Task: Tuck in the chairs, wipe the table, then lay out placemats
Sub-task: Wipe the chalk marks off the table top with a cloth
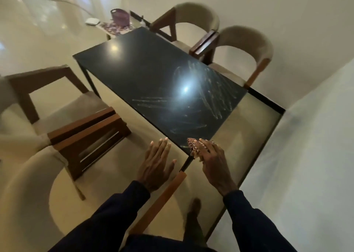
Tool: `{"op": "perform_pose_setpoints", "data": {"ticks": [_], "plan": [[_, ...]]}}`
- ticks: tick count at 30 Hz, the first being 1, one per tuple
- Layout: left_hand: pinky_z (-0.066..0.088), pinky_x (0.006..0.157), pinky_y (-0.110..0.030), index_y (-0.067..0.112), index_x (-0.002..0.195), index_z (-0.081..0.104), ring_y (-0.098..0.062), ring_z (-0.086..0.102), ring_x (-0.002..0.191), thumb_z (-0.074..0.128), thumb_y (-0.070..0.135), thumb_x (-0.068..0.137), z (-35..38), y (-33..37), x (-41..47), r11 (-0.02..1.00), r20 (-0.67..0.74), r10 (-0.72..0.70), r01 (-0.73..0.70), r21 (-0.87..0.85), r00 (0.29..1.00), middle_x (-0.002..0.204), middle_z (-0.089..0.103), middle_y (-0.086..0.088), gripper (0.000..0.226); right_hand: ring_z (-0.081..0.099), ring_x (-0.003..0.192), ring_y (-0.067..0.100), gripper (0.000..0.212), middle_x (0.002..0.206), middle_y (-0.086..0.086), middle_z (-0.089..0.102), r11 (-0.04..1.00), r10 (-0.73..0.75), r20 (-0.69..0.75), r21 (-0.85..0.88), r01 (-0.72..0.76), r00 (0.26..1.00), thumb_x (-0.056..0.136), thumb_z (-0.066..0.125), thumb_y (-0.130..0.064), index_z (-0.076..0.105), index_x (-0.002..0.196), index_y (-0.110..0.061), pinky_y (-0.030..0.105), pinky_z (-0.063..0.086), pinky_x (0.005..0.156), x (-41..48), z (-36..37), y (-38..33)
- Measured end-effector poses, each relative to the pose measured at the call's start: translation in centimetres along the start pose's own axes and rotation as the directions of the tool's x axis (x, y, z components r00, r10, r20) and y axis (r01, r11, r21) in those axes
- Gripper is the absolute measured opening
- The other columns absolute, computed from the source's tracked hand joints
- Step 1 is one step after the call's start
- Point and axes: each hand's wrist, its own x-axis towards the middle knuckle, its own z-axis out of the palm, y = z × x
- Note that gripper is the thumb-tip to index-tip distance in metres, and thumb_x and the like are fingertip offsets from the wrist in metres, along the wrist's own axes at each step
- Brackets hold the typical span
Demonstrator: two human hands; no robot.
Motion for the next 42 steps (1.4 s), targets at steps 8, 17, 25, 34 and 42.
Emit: {"op": "perform_pose_setpoints", "data": {"ticks": [8,17,25,34,42], "plan": [[0.008,0.131,-0.043,0.008,0.159,0.041,-0.028,0.031,0.158,0.042,0.048,0.108,4.8,4.1,4.7,0.967,-0.025,-0.254,0.253,-0.009,0.967,0.167,0.038,-0.016,0.065,0.060,0.133,0.033,0.069,0.145,0.012,0.063,0.993,-0.092,0.240,0.096,0.071,0.966,0.088,0.075,0.007,0.056,0.151,-0.015,0.054,0.053,0.108,6.2,3.1,10.0],[0.011,0.131,-0.043,0.006,0.158,0.042,-0.031,0.037,0.155,0.042,0.046,0.106,9.9,5.9,8.8,0.927,0.015,-0.375,0.375,-0.017,0.927,0.166,0.039,-0.017,0.065,0.047,0.146,0.034,0.064,0.158,0.013,0.051,0.986,-0.158,0.468,0.024,0.166,0.870,0.099,0.064,-0.002,0.047,0.159,-0.019,0.056,0.037,0.121,13.6,8.1,16.7],[0.023,0.129,-0.058,0.007,0.165,0.025,-0.034,0.022,0.161,0.036,0.052,0.106,16.1,1.9,11.6,0.922,0.175,-0.388,0.383,0.060,0.905,0.174,0.019,-0.016,0.076,0.035,0.155,0.044,0.070,0.168,0.021,0.037,0.995,-0.073,0.373,-0.030,0.091,0.925,0.100,0.058,0.006,0.039,0.163,-0.014,0.066,0.030,0.125,18.8,13.1,21.1],[0.023,0.129,-0.061,0.008,0.166,0.030,-0.035,0.018,0.162,0.026,0.051,0.109,17.9,-0.9,10.5,0.898,0.205,-0.438,0.414,0.152,0.875,0.176,0.017,-0.017,0.071,-0.002,0.166,0.031,0.090,0.180,0.005,0.003,0.963,-0.262,0.371,0.035,0.269,0.891,0.100,0.064,-0.020,0.010,0.172,-0.029,0.066,0.010,0.130,16.4,18.8,18.1],[0.024,0.128,-0.062,0.009,0.167,0.025,-0.033,0.013,0.164,0.020,0.048,0.112,18.5,0.7,10.2,0.875,0.199,-0.484,0.465,0.134,0.852,0.177,0.012,-0.015,0.068,0.002,0.166,0.033,0.076,0.180,0.009,0.008,0.837,-0.502,0.450,0.038,0.546,0.739,0.107,0.053,-0.038,0.015,0.172,-0.024,0.072,0.009,0.128,17.5,15.7,26.2]]}}
